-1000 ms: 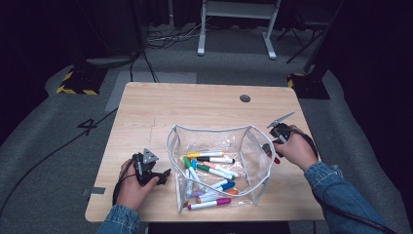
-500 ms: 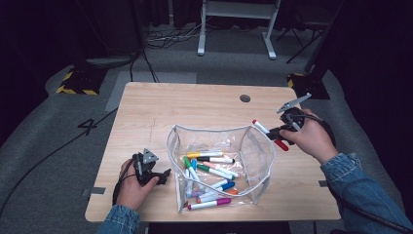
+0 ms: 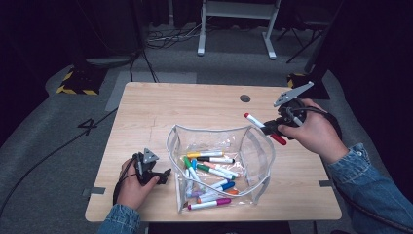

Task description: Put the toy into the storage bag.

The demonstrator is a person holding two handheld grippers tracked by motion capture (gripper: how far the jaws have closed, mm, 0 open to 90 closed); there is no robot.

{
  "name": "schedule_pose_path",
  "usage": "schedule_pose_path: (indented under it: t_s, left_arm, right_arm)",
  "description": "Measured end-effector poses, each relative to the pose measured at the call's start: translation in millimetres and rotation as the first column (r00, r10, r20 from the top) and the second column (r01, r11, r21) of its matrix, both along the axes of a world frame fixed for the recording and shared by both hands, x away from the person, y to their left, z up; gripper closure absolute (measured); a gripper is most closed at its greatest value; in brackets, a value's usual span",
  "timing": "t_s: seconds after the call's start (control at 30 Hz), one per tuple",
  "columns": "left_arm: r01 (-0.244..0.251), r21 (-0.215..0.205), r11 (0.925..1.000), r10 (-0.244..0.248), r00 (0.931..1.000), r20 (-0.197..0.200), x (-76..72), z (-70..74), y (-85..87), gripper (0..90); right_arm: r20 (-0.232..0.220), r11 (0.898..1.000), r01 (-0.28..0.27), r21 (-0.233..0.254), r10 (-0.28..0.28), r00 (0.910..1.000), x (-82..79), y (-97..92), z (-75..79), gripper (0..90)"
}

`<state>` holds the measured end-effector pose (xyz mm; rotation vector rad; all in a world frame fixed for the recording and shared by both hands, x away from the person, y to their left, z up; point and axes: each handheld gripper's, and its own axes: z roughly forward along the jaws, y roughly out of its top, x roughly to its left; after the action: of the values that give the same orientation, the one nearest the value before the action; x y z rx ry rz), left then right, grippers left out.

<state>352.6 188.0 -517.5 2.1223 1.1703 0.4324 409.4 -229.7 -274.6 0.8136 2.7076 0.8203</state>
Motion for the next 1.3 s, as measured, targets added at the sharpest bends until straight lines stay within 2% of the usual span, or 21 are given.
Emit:
schedule_pose_path:
  t_s: [0.23, 0.5, 0.73, 0.97, 1.0, 1.3]
  left_arm:
    - [-0.006, 0.004, 1.0, 0.006, 1.0, 0.001, -0.2, -0.2, -0.5, 12.0]
    - [-0.006, 0.004, 1.0, 0.006, 1.0, 0.001, -0.2, -0.2, -0.5, 12.0]
    - [-0.006, 0.005, 1.0, 0.006, 1.0, 0.001, -0.2, -0.2, -0.5, 12.0]
    - [-0.006, 0.005, 1.0, 0.006, 1.0, 0.001, -0.2, -0.2, -0.5, 12.0]
    - [-0.006, 0.005, 1.0, 0.006, 1.0, 0.001, -0.2, -0.2, -0.5, 12.0]
    - [-0.006, 0.004, 1.0, 0.006, 1.0, 0.001, -0.2, -0.2, -0.5, 12.0]
  right_arm:
    - [0.017, 0.994, -0.107, -0.006, 0.107, 0.9942, -20.5, 28.1, 12.0, 77.1]
    - [-0.008, 0.976, -0.218, -0.027, 0.218, 0.9759, -37.3, 62.0, 8.3, 77.1]
    - [-0.048, 0.949, -0.311, -0.044, 0.309, 0.9498, -47.0, 90.2, -3.0, 77.1]
    - [-0.1, 0.922, -0.381, -0.065, 0.374, 0.9222, -53.6, 117.4, -22.8, 77.1]
    - [-0.115, 0.916, -0.395, -0.071, 0.386, 0.9155, -55.0, 123.5, -27.6, 77.1]
    - [-0.185, 0.89, -0.441, -0.115, 0.416, 0.8901, -58.4, 146.5, -55.6, 77.1]
